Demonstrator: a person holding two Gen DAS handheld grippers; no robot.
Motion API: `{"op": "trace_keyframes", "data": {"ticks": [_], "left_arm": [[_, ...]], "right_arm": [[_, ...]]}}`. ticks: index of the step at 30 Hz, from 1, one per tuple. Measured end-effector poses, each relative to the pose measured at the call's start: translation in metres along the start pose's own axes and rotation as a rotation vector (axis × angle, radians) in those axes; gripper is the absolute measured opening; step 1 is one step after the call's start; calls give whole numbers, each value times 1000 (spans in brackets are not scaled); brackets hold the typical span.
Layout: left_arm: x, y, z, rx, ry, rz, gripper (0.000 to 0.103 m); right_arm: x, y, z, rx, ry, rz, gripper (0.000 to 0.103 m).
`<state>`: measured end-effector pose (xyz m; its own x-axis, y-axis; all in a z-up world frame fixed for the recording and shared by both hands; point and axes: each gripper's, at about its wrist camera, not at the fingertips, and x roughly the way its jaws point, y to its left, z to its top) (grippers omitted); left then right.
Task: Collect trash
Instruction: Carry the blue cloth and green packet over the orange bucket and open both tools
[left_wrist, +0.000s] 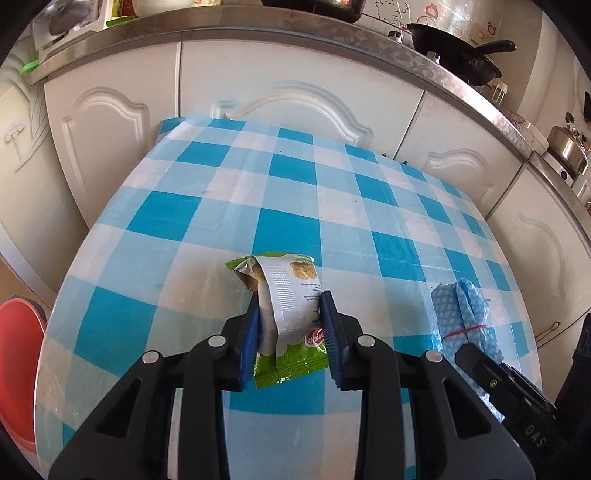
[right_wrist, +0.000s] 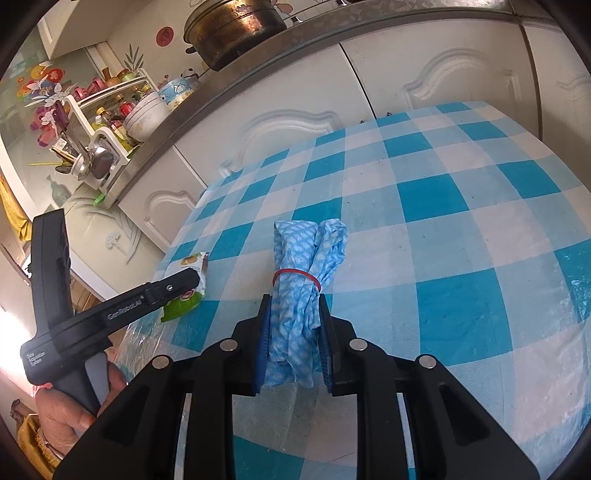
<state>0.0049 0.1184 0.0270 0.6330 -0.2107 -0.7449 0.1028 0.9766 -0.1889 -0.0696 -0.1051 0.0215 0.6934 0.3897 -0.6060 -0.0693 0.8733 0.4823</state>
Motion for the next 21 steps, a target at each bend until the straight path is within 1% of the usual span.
{"op": "trace_keyframes", "data": {"ticks": [7, 14, 21], "left_arm": [[-40, 29, -20, -31, -28, 6, 33], [-77, 66, -40, -48, -62, 48, 33], [-108, 114, -56, -98, -88, 93, 33]], "right_arm": [[-1, -1, 0, -3, -3, 10, 24], [1, -1, 1, -9, 6, 8, 24], [5, 2, 1, -19, 24, 8, 24]]}}
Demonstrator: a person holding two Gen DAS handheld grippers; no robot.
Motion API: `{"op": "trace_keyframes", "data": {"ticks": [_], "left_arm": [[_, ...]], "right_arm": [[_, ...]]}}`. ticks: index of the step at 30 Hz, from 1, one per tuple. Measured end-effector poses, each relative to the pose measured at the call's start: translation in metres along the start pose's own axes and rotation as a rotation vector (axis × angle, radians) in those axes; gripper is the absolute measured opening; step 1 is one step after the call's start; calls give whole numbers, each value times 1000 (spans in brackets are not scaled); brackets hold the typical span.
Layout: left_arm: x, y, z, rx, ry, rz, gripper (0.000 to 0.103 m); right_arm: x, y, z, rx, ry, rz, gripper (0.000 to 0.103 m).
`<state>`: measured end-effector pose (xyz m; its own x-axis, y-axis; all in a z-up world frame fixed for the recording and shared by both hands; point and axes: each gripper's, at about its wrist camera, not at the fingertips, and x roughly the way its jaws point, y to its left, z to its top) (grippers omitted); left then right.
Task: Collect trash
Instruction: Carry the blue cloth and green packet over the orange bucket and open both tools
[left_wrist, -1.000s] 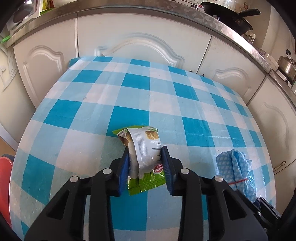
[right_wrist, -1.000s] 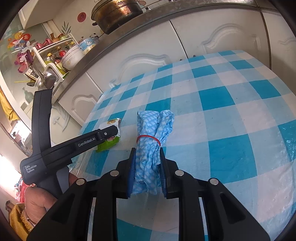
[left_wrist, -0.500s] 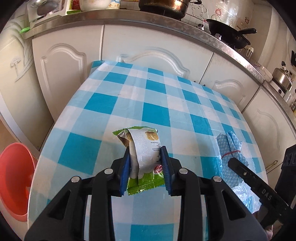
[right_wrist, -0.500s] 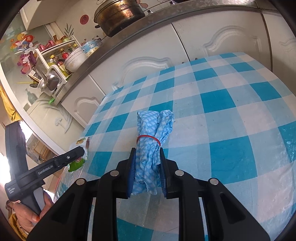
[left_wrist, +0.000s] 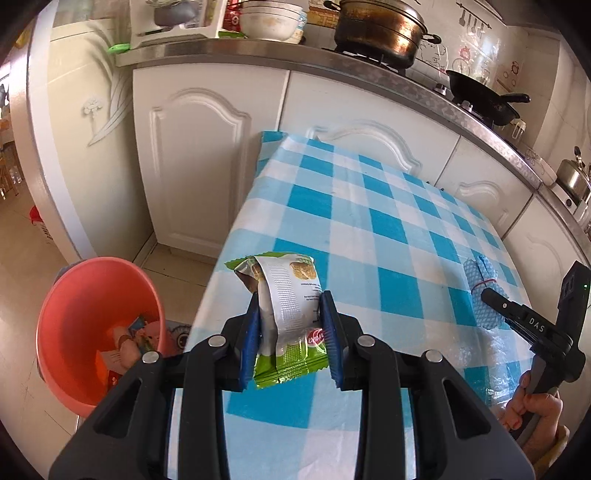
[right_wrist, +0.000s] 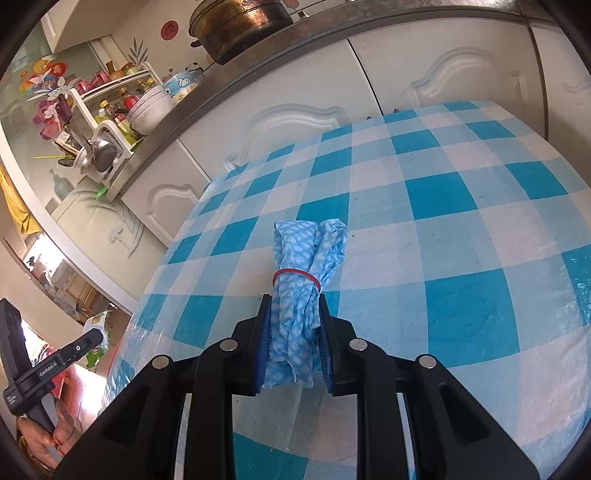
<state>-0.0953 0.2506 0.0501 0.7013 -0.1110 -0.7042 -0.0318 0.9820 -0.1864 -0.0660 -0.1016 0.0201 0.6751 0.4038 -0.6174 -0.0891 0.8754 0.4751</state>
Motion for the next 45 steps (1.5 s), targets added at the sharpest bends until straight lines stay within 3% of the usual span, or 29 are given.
{"op": "trace_keyframes", "data": {"ticks": [7, 14, 21, 26, 34, 40, 45], "left_arm": [[-18, 60, -12, -86, -15, 56, 33], [-29, 113, -19, -158, -28, 118, 33], [-40, 165, -19, -262, -65, 179, 33], [-39, 192, -23, -328, -73, 188, 33], [-25, 223, -38, -423, -54, 159, 33], [-9, 236, -46, -483, -33, 130, 33], [4, 242, -48, -489, -15, 125, 33]], "right_arm": [[3, 2, 1, -18, 15, 3, 24], [4, 17, -1, -58, 24, -57, 24], [9, 88, 1, -156, 73, 64, 24], [29, 162, -3, -258, 161, 184, 24], [90, 266, -32, -334, 389, 369, 26], [142, 320, -59, -382, 538, 388, 27], [173, 343, -80, -372, 629, 391, 27]]}}
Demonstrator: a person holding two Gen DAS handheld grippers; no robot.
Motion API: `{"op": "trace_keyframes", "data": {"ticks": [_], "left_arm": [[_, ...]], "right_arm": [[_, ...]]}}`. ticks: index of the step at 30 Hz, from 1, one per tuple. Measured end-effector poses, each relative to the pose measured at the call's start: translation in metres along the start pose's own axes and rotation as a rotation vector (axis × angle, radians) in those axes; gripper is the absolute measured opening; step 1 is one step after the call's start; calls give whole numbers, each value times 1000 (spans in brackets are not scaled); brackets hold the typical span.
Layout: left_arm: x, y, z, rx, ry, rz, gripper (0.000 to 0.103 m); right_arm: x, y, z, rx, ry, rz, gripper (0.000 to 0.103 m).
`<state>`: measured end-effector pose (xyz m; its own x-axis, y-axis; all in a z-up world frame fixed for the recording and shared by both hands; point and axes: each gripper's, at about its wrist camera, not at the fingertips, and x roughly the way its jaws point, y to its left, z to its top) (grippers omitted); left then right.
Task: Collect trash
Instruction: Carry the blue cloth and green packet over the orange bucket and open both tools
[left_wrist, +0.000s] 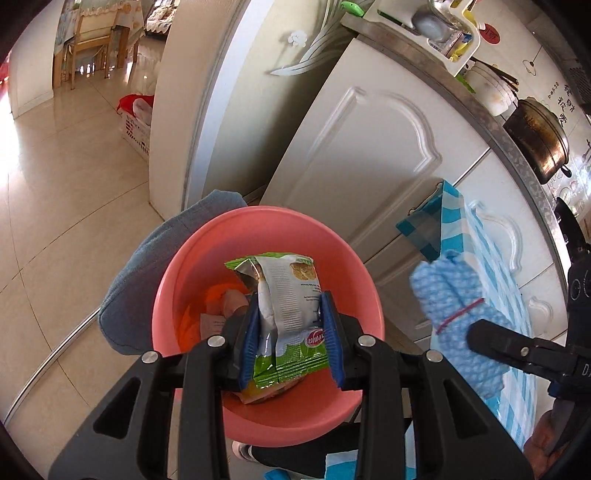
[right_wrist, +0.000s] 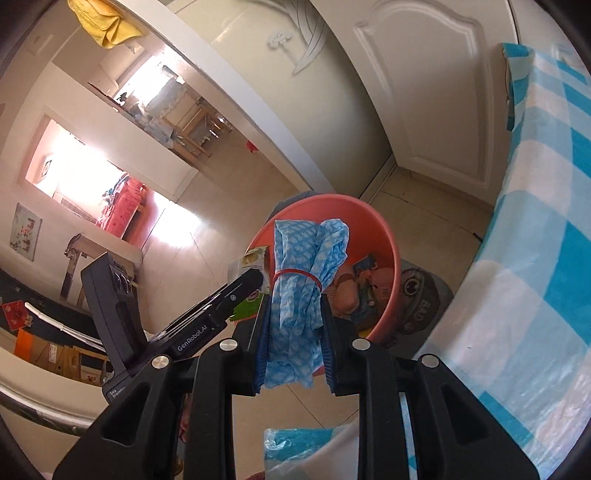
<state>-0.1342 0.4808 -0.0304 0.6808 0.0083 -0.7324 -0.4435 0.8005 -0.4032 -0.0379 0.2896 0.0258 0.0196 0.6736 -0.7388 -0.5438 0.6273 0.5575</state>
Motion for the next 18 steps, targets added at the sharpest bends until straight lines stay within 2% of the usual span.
{"op": "trace_keyframes", "data": {"ticks": [4, 6, 8, 10, 13, 14, 15, 17, 18], "left_arm": [[12, 6, -2, -12, 20, 7, 33], [18, 6, -3, -7, 28, 19, 34], [23, 9, -4, -11, 37, 21, 35], [29, 11, -5, -17, 45, 41, 39], [31, 13, -5, -21, 42, 56, 61], [30, 13, -5, -20, 38, 65, 74], [29, 14, -5, -17, 29, 72, 80], [25, 13, -3, -7, 12, 79, 84], [23, 12, -2, 0, 9, 86, 88]], "right_arm": [[24, 4, 5, -7, 43, -26, 31], [33, 4, 9, -11, 58, -41, 38], [37, 4, 11, -17, 56, -56, 53], [38, 4, 12, -17, 49, -66, 57], [30, 6, 14, -27, 19, -72, 63], [26, 7, 14, -32, 4, -74, 67], [21, 8, 14, -37, -10, -77, 68], [10, 8, 12, -45, -46, -107, 86], [3, 8, 11, -54, -68, -126, 87]]}}
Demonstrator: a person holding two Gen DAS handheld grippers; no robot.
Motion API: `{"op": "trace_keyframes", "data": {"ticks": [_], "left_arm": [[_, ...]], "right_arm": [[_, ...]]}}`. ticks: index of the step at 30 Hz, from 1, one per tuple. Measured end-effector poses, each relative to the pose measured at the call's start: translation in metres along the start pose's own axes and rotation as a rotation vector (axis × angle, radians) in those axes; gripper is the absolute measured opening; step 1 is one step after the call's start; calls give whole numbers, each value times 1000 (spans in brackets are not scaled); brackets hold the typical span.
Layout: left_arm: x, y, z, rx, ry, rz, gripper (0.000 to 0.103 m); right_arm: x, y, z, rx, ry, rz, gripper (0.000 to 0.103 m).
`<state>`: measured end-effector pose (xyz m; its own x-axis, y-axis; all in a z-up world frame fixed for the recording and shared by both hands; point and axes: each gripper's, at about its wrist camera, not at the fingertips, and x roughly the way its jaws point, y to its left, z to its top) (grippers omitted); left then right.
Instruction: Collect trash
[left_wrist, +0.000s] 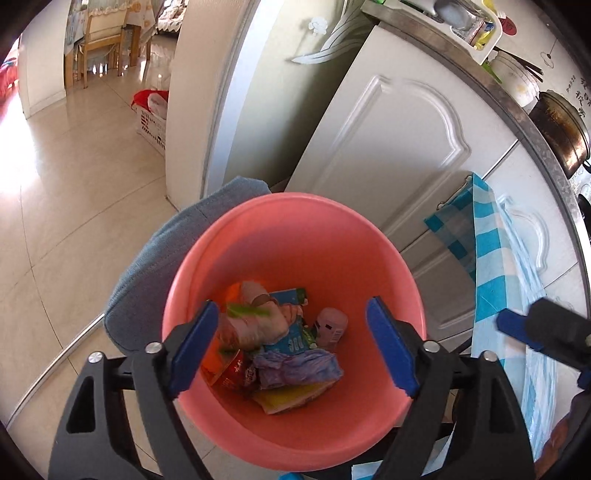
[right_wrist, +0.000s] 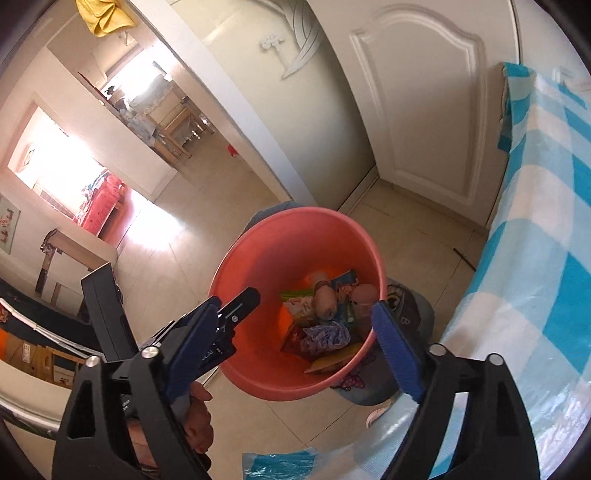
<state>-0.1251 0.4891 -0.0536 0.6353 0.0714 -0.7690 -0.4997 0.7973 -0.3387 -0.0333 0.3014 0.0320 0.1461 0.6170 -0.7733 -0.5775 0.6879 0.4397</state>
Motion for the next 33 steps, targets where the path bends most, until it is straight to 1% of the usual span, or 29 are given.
{"op": "trace_keyframes", "data": {"ticks": [3, 7, 10, 15, 19, 23, 28, 29, 33], "left_arm": [[-7, -3, 3, 30, -11, 8, 92], [-20, -12, 5, 74, -45, 48, 95], [-30, -22, 8, 105, -70, 63, 95], [-55, -42, 12, 143, -115, 46, 96], [-76, -66, 15, 181, -157, 25, 97], [-100, -97, 17, 231, -204, -2, 97], [-132, -142, 16, 311, -282, -14, 97], [-137, -150, 16, 325, -296, -16, 97], [-163, -185, 13, 375, -354, -48, 97]], "right_arm": [[-19, 0, -7, -45, -60, -74, 88], [-49, -9, -21, -81, -153, -179, 89], [-70, -21, -29, -77, -209, -262, 90], [-98, -41, -46, -43, -267, -340, 90], [-127, -53, -58, 3, -311, -356, 90], [-166, -55, -67, 11, -387, -415, 90], [-219, -49, -78, 11, -507, -483, 90], [-231, -47, -80, 9, -535, -499, 92], [-276, -37, -91, -7, -647, -578, 93]]}}
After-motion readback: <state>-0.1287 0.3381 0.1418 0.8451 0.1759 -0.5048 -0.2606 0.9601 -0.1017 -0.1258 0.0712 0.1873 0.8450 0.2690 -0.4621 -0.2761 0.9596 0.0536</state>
